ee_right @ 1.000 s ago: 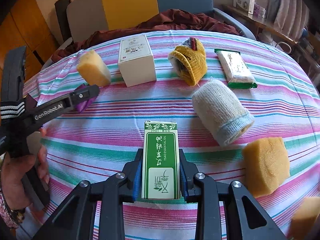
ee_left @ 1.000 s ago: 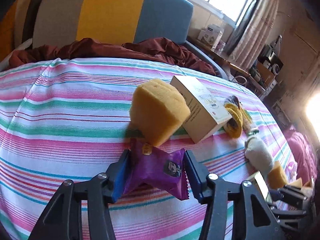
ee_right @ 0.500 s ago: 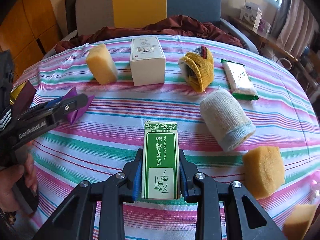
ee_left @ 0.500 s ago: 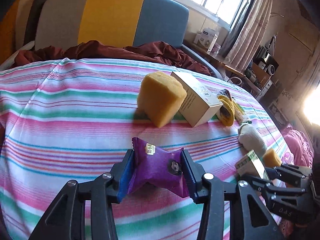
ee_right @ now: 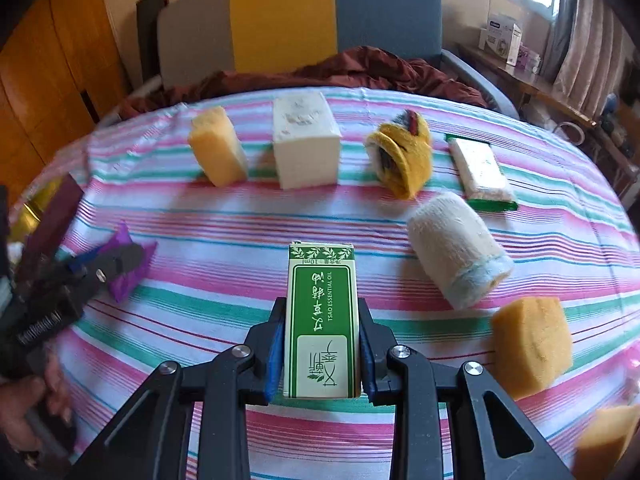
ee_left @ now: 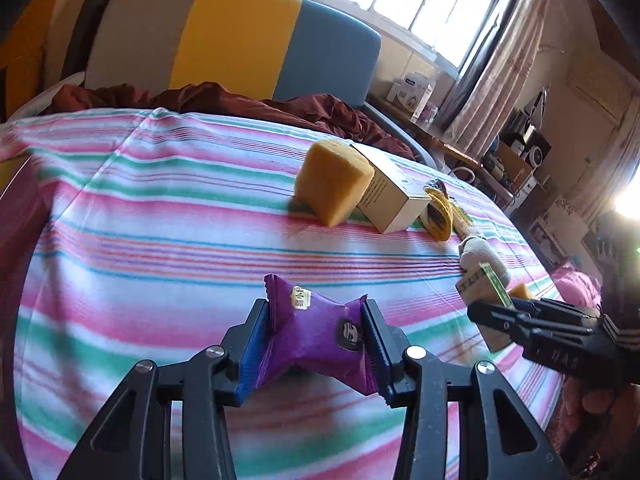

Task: Organize objects
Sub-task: 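Carry purple packet into gold tray with left tool while right carries tea box toward tray, then open left tool over tray while right lowers green tea box into tray and opens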

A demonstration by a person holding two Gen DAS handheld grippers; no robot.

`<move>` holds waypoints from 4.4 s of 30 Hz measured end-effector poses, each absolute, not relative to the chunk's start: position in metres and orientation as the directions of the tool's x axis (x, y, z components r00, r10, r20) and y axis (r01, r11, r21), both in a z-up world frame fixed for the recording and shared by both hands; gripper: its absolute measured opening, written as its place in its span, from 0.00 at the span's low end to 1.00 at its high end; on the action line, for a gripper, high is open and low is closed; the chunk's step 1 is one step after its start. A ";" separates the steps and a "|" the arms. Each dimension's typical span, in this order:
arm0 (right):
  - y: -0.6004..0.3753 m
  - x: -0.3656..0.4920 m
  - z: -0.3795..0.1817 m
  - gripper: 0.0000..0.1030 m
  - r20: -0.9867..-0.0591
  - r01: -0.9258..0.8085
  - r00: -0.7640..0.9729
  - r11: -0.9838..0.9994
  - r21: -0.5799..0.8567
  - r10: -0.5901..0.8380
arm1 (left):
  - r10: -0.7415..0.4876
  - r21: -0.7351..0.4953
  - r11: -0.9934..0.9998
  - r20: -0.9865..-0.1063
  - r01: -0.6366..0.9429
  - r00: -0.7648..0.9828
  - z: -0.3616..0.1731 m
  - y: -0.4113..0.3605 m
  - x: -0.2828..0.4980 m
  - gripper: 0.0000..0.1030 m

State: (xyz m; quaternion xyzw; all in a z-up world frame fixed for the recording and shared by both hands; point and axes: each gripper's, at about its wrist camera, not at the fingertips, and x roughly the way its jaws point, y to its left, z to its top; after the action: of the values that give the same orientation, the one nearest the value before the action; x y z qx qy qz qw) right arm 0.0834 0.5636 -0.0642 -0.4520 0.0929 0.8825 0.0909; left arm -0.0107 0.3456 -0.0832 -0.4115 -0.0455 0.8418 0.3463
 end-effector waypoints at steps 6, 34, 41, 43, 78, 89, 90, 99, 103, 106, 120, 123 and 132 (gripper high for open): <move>0.549 0.081 -0.063 0.30 -0.799 -0.200 -0.593 -0.979 0.026 0.100 | 0.639 -0.363 -0.736 -0.651 -0.571 -0.410 -0.077 0.322 0.014 0.44; 0.525 0.085 -0.051 0.30 -0.729 -0.135 -0.669 -0.988 -0.073 0.145 | 0.604 -0.444 -0.797 -0.564 -0.410 -0.563 -0.026 0.157 0.014 0.44; 0.505 0.090 -0.040 0.30 -0.681 -0.074 -0.723 -0.993 -0.096 0.120 | 0.535 -0.413 -0.845 -0.640 -0.340 -0.551 -0.044 0.123 0.000 0.45; 0.499 0.090 -0.039 0.30 -0.674 -0.056 -0.731 -0.993 -0.101 0.110 | 0.505 -0.395 -0.863 -0.672 -0.314 -0.542 -0.051 0.117 -0.003 0.45; 0.278 0.093 -0.009 0.30 -0.574 0.307 -0.745 -0.939 0.157 -0.340 | 0.442 -0.353 -0.897 -0.711 -0.267 -0.547 -0.049 0.048 0.005 0.57; 0.248 0.080 -0.013 0.30 -0.604 0.340 -0.713 -0.929 0.148 -0.358 | 0.438 -0.356 -0.897 -0.629 -0.263 -0.643 -0.020 0.031 0.016 0.66; 0.248 0.078 -0.014 0.30 -0.609 0.337 -0.707 -0.928 0.156 -0.359 | 0.430 -0.359 -0.899 -0.608 -0.252 -0.667 -0.015 0.025 0.016 0.66; 0.218 0.070 -0.019 0.30 -0.644 0.389 -0.668 -0.913 0.124 -0.372 | 0.325 -0.421 -0.905 -0.582 -0.065 -0.746 -0.011 -0.030 0.001 0.68; 0.204 0.065 -0.023 0.30 -0.670 0.426 -0.635 -0.898 0.109 -0.383 | 0.307 -0.440 -0.898 -0.608 -0.012 -0.732 -0.021 -0.039 0.000 0.68; 0.195 0.059 -0.028 0.31 -0.698 0.459 -0.601 -0.883 0.099 -0.390 | 0.310 -0.439 -0.898 -0.599 -0.021 -0.738 -0.020 -0.037 0.004 0.68; 0.173 0.028 -0.041 0.31 -0.785 0.528 -0.413 -0.824 0.208 -0.463 | 0.334 -0.429 -0.901 -0.576 -0.072 -0.746 -0.010 -0.028 0.010 0.68; 0.175 0.030 -0.041 0.46 -0.781 0.526 -0.393 -0.815 0.242 -0.486 | 0.332 -0.423 -0.903 -0.574 -0.076 -0.749 -0.009 -0.027 0.011 0.68; 0.188 0.038 -0.029 0.59 -0.742 0.479 -0.466 -0.842 0.247 -0.482 | 0.341 -0.417 -0.905 -0.585 -0.088 -0.736 -0.013 -0.021 0.011 0.68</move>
State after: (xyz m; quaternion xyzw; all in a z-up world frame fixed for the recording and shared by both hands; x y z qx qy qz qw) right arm 0.0376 0.1875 -0.0291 -0.4336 0.0019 0.8563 -0.2807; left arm 0.0114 -0.0215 -0.0135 -0.3438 -0.1839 0.9133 0.1175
